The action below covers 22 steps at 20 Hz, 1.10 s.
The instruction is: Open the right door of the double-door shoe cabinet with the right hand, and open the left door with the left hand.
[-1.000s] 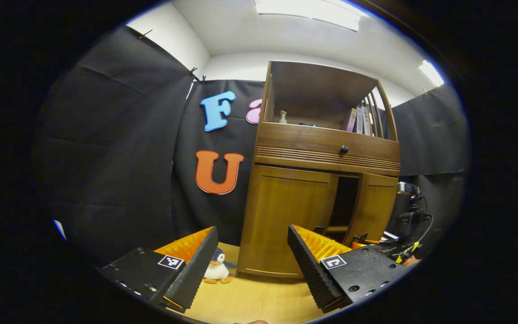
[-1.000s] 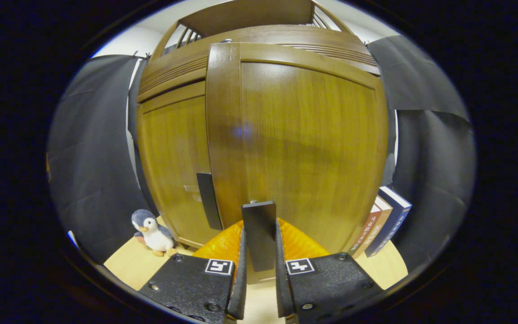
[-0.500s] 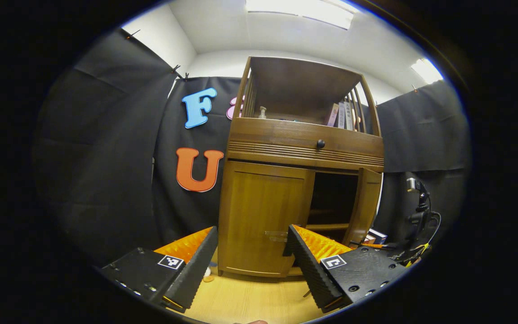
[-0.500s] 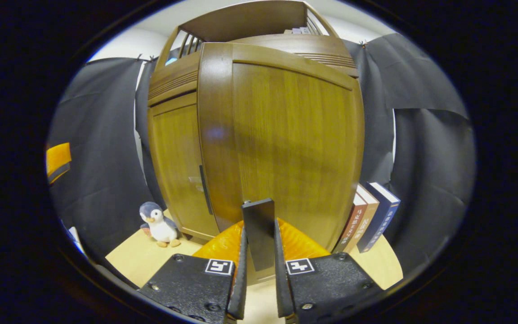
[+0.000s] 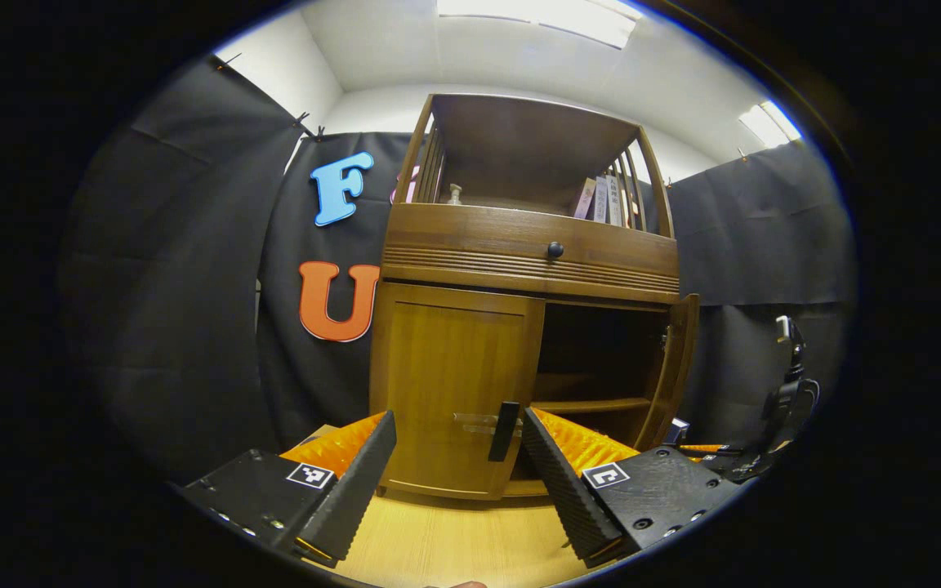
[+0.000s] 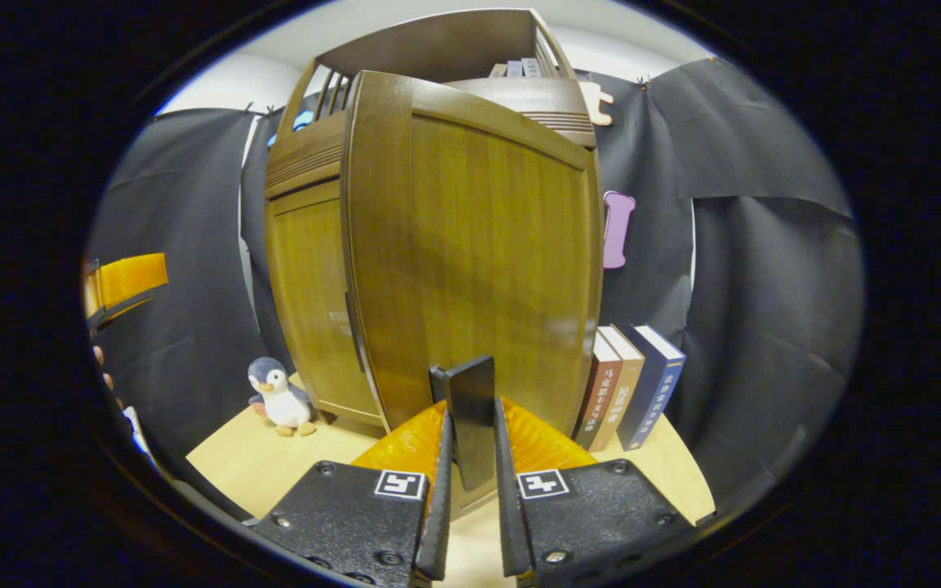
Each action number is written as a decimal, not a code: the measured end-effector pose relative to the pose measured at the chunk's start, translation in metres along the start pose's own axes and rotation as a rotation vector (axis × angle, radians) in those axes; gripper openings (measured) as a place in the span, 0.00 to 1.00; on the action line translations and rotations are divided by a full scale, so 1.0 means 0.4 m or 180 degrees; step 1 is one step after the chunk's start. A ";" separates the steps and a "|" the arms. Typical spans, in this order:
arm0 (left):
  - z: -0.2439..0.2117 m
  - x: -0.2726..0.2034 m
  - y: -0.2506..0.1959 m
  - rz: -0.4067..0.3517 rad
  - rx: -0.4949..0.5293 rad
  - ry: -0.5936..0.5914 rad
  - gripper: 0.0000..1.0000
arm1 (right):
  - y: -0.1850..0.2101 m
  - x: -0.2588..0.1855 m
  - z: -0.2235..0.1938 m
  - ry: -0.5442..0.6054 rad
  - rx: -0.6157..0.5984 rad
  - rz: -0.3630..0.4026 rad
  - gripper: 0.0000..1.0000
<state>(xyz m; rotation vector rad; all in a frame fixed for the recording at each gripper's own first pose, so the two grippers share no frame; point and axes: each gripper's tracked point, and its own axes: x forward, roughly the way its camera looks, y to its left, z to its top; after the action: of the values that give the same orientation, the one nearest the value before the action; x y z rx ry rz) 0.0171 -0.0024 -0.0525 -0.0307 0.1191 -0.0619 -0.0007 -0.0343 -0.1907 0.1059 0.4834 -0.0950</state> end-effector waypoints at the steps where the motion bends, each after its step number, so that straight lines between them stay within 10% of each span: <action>1: -0.005 0.003 -0.006 -0.0021 0.0004 0.0010 0.95 | -0.009 -0.006 -0.002 -0.0006 0.0006 -0.0006 0.28; 22: -0.100 0.144 -0.143 -0.0450 0.0181 0.0192 0.95 | -0.258 -0.097 -0.011 -0.0110 0.0159 -0.0551 0.11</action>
<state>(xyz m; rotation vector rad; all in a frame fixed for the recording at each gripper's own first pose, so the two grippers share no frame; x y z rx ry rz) 0.0661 -0.0640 -0.0972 0.0197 0.1753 -0.2073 -0.0488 -0.1335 -0.1848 0.1112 0.4553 -0.2781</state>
